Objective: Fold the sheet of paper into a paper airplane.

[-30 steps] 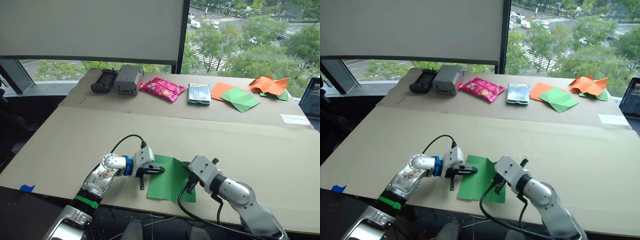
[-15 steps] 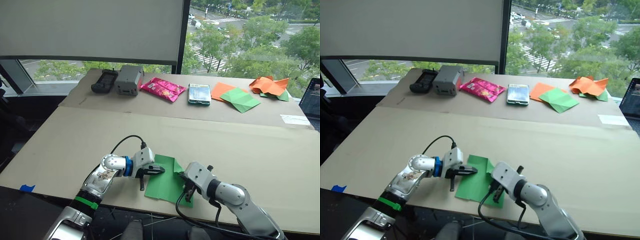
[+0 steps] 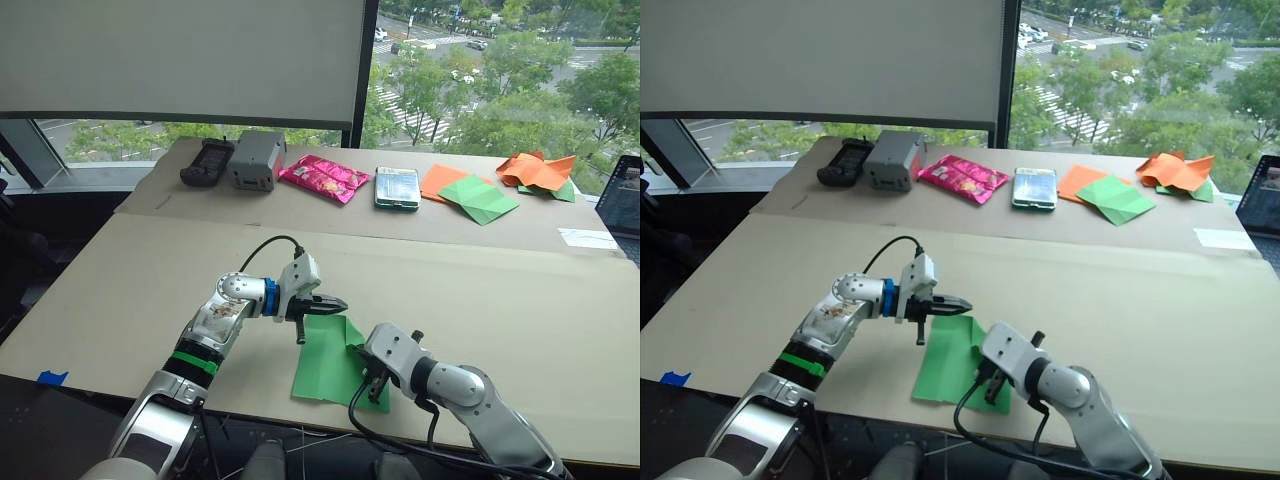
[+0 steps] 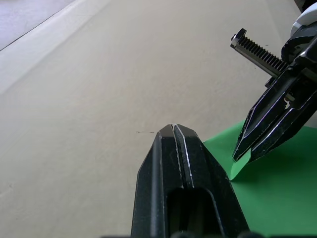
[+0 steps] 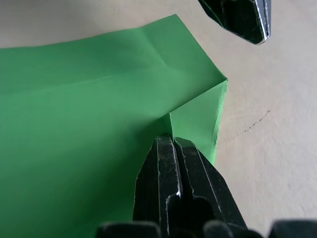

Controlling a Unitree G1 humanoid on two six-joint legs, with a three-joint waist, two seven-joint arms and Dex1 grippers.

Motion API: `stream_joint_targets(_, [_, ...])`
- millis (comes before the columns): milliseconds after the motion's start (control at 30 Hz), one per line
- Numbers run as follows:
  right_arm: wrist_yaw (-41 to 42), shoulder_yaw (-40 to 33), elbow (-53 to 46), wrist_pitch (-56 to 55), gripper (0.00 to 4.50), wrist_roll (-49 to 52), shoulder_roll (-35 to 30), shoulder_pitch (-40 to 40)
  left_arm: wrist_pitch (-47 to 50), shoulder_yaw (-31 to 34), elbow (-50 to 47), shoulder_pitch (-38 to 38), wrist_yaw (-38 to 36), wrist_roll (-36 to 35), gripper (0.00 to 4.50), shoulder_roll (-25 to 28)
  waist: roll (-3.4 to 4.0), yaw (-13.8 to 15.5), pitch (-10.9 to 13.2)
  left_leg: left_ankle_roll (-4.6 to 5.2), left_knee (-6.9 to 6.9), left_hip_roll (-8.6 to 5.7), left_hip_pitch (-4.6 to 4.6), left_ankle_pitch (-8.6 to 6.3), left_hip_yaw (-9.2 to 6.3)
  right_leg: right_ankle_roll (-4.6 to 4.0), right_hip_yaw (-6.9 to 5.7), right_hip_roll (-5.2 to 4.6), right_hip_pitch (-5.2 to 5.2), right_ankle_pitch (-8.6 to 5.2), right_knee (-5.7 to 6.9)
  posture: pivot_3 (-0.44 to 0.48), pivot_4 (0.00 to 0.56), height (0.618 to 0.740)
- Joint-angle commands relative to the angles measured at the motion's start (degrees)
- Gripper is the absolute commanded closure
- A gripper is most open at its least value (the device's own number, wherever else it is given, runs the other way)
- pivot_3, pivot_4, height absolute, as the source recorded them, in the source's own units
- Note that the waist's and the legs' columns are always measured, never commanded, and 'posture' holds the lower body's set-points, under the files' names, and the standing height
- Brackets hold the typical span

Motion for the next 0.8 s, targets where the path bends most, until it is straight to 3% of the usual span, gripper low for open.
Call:
stream_joint_targets(33, [-1.6,-1.3,-1.1,0.7,4.49,-0.6,1.5,-1.0,-3.7,-1.1,2.8,-2.0,-0.7,1.4,4.5,-1.7,-0.01,0.0,0.0,0.0,0.0,0.0,-0.01,0.0,0.0,0.0,0.0,0.0,0.01,0.0,0.0,0.0,0.15,0.713])
stream_joint_targets(467, [-2.1,0.7,-3.5,2.5,4.49,-1.9,2.3,0.6,-12.5,-3.1,15.1,-5.4,0.7,8.6,4.5,-4.4,-0.03,0.1,0.0,-0.02,0.05,-0.01,-0.02,-0.01,0.0,0.01,-0.01,0.0,0.05,0.01,-0.01,0.0,0.15,0.713])
stream_joint_targets(800, [-2.5,1.0,-3.9,3.5,4.49,-2.2,2.8,1.2,-15.3,-4.5,18.1,-4.9,1.4,12.4,4.5,-5.1,-0.03,0.2,0.0,-0.03,0.06,-0.01,0.03,-0.02,0.0,0.02,-0.02,0.0,0.19,0.01,-0.02,0.0,0.15,0.713])
